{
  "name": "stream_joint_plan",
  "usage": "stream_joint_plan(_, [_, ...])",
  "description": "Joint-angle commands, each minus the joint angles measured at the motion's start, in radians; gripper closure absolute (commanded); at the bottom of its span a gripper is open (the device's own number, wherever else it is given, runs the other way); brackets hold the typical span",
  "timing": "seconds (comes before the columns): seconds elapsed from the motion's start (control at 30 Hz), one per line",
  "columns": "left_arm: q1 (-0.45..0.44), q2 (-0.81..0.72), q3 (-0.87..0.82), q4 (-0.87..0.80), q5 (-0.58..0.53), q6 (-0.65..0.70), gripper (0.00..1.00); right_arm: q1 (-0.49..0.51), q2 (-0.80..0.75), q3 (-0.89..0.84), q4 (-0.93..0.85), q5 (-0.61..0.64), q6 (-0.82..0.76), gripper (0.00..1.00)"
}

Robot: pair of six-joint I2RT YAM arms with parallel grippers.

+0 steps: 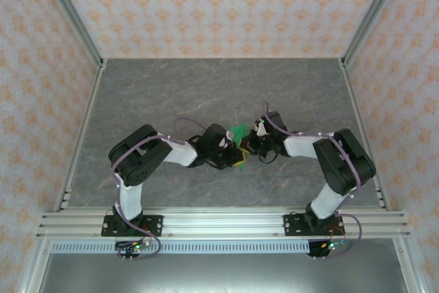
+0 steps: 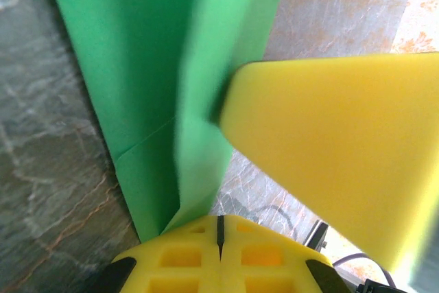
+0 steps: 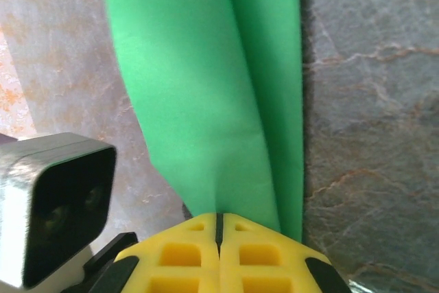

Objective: Fold a paper plane with a square sheet of paper (fold left side to right side)
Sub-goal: Fold the wing for the fifth time at the center of the table.

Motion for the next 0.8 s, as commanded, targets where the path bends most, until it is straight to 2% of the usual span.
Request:
stream_joint_plan(0.0, [-0.014,0.057,-0.032,-0.158,-0.08,-0.005,1.0,0.006,0.036,0.037,-0.01,0.03,-0.039,0.96])
stream_joint_plan(0.2, [-0.014,0.054,-0.032,-0.165,-0.077,-0.005,1.0,0.005,0.065,0.094,-0.087,0.103,-0.105,0.96])
stream_joint_plan(0.77, [-0.014,0.061,-0.031,-0.175,-0.071,-0.003,1.0,-0.083,0.146,0.166,-0.098,0.1,-0.225,0.96])
